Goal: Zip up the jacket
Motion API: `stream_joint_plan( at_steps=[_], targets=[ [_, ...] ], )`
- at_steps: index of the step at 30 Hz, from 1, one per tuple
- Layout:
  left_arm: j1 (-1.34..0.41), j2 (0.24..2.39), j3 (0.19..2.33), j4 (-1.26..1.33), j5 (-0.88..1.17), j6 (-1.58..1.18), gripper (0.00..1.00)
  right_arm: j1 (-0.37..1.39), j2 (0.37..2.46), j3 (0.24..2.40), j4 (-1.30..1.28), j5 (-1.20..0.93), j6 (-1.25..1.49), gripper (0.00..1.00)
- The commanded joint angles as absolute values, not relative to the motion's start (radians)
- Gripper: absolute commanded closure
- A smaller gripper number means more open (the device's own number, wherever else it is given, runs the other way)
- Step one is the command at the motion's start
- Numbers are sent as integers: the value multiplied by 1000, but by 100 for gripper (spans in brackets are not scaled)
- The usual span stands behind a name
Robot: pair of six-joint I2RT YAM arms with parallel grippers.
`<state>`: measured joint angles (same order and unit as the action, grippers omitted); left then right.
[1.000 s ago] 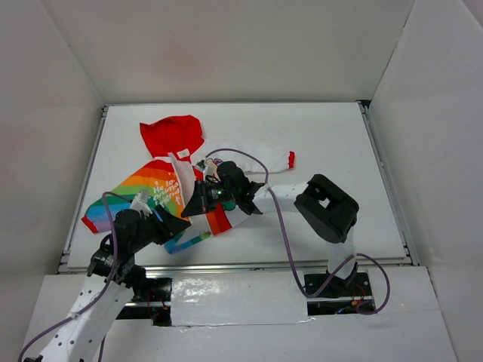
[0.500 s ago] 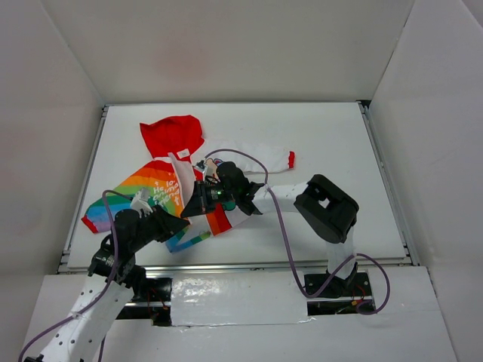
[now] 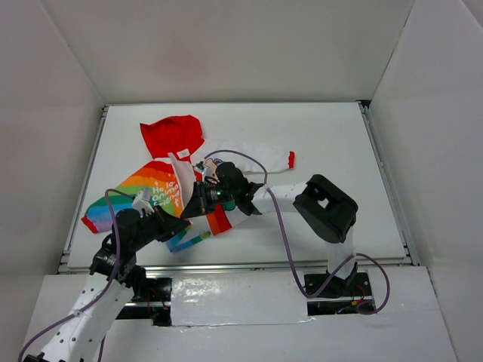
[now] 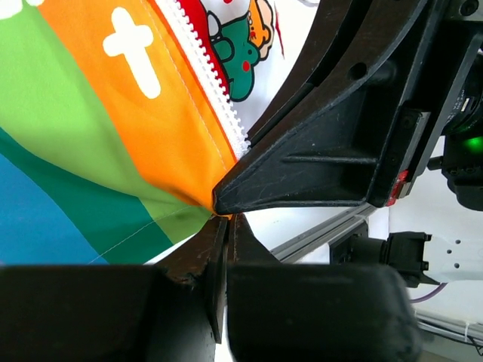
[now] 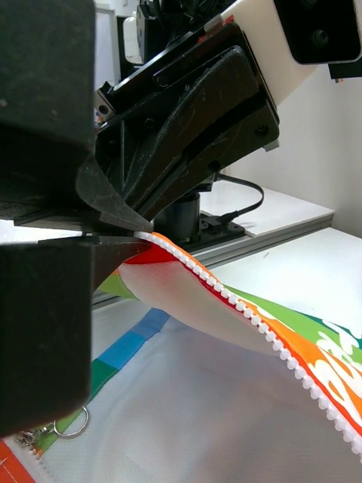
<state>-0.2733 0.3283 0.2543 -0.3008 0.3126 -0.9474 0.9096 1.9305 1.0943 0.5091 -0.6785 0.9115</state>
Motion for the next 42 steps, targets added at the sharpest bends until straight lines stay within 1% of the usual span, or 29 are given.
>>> stream_joint_plan(
  at_steps=[1, 2, 5, 6, 7, 11, 13, 14, 22, 26, 28, 29, 30, 32, 33, 35, 38, 42],
  targets=[
    [-268, 345, 268, -239, 351, -910, 100, 925, 1947, 1141, 529, -716, 914, 100],
    [-268, 348, 268, -239, 356, -905, 100, 925, 1948, 1143, 531, -721, 917, 86],
    [-268, 345, 270, -241, 368, -907, 100, 920, 1937, 1135, 538, -736, 916, 56],
    [-270, 342, 271, -245, 368, -908, 100, 914, 1931, 1121, 538, -736, 913, 51],
    [-268, 334, 276, -253, 365, -908, 100, 908, 1924, 1114, 543, -736, 913, 48],
    [-268, 316, 291, -291, 359, -911, 100, 874, 1878, 1060, 555, -744, 907, 42],
    [-268, 302, 295, -305, 362, -919, 100, 856, 1859, 1036, 522, -733, 878, 40],
    [-268, 296, 296, -317, 362, -937, 100, 853, 1838, 1026, 503, -724, 843, 37],
    [-268, 218, 310, -374, 368, -1109, 100, 830, 1709, 936, 280, -555, 680, 35],
    [-268, 209, 328, -423, 338, -1164, 100, 831, 1663, 920, 183, -407, 635, 35],
    [-268, 206, 339, -475, 310, -1172, 100, 842, 1658, 949, 45, -309, 600, 37],
    [-268, 206, 354, -498, 264, -1170, 100, 869, 1660, 994, 2, -202, 586, 38],
    [-268, 206, 362, -523, 241, -1163, 100, 891, 1672, 1021, -111, -143, 572, 38],
    [-270, 212, 385, -584, 197, -1151, 100, 952, 1689, 1095, -199, 2, 540, 39],
    [-268, 213, 391, -601, 164, -1134, 100, 969, 1700, 1118, -275, 56, 538, 40],
    [-268, 221, 403, -621, 149, -1118, 100, 1011, 1730, 1172, -337, 163, 537, 43],
    [-268, 218, 407, -627, 140, -1094, 100, 1058, 1753, 1203, -416, 242, 534, 48],
    [-268, 213, 396, -618, 138, -1086, 100, 1104, 1802, 1252, -474, 309, 520, 52]
  ],
)
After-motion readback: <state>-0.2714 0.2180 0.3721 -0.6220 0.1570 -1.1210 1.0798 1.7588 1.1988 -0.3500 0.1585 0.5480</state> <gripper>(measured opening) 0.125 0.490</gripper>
